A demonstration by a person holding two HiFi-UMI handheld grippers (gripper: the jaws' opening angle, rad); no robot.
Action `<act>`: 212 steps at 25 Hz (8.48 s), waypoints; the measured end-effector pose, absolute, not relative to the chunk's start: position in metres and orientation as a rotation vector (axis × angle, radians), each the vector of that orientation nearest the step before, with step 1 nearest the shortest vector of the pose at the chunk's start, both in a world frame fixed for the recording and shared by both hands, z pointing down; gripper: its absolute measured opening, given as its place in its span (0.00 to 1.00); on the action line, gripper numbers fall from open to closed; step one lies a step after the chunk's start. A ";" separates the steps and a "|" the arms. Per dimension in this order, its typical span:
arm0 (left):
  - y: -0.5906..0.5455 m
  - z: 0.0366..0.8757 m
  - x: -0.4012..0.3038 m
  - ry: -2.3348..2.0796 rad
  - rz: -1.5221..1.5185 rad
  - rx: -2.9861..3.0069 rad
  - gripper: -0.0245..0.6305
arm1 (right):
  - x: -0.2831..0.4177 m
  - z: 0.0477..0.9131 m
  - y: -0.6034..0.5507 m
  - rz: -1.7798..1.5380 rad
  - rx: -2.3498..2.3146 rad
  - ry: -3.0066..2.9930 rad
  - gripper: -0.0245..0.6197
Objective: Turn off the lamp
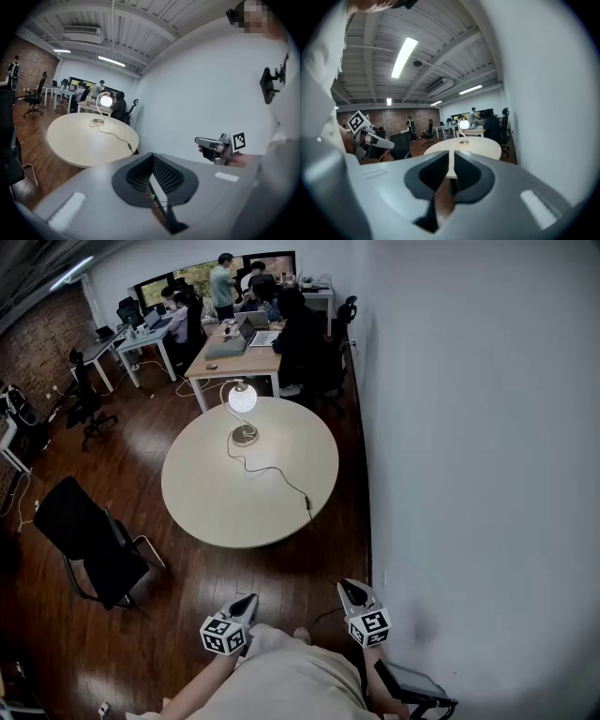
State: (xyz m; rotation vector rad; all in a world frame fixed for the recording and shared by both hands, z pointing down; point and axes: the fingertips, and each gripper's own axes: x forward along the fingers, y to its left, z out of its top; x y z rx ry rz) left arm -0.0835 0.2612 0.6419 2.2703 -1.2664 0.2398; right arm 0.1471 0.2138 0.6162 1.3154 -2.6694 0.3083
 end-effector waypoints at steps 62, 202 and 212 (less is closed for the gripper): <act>0.030 0.667 -0.256 -1.015 0.253 2.292 0.04 | -0.034 0.611 0.014 0.336 1.488 -2.490 0.07; -0.113 0.679 -0.134 -1.185 0.556 2.049 0.04 | 0.058 0.942 -0.197 0.952 1.142 -1.855 0.19; -0.113 0.679 -0.139 -1.180 0.561 2.058 0.04 | 0.057 0.939 -0.200 0.921 1.161 -1.836 0.17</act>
